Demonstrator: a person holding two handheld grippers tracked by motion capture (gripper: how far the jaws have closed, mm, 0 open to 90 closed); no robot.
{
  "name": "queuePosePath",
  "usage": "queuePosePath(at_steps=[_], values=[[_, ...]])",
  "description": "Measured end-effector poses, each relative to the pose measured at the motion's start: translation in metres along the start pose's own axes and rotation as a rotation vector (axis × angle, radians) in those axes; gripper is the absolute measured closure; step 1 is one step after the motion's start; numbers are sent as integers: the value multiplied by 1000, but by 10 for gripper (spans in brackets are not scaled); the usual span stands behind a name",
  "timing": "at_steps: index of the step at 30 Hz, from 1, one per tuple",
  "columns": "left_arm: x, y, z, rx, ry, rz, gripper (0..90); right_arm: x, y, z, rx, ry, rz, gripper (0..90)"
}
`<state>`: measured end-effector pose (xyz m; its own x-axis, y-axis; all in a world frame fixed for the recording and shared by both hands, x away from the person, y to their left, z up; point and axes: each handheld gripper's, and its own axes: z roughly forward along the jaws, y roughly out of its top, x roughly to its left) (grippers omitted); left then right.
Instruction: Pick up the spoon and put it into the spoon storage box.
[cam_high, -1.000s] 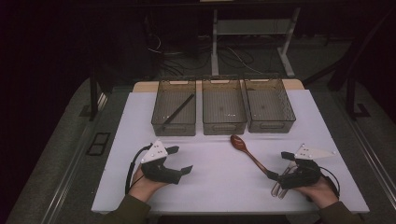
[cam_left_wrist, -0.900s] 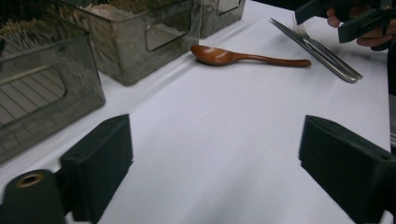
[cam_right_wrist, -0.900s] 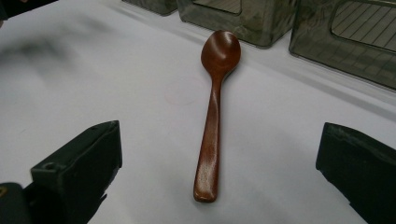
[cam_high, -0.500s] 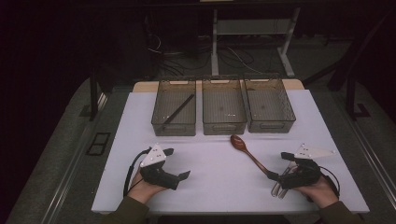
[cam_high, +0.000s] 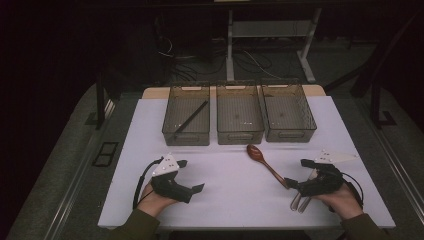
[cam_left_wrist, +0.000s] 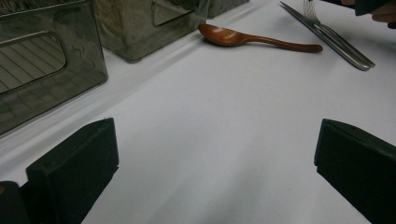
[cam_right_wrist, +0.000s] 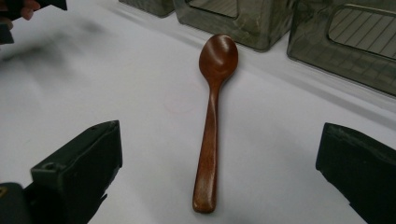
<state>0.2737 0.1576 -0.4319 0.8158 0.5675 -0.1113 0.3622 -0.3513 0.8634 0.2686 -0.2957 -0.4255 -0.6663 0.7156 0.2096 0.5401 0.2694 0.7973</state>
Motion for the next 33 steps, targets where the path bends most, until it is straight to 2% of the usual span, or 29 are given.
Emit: queuePosePath(at_steps=[7, 13, 22, 33], values=[[-2, 2, -3, -12, 3, 9, 0, -1, 9, 1, -23, -4, 2, 7], [-4, 1, -2, -6, -1, 25, 0, -3, 18, 3, -16, 4, 19, 6], [-5, 3, -3, -12, 20, 20, 0, -1, 33, 14, -5, 0, 2, 6], [-5, 4, -3, -15, 19, 17, 0, 1, 50, 32, -17, 19, 4, 7]])
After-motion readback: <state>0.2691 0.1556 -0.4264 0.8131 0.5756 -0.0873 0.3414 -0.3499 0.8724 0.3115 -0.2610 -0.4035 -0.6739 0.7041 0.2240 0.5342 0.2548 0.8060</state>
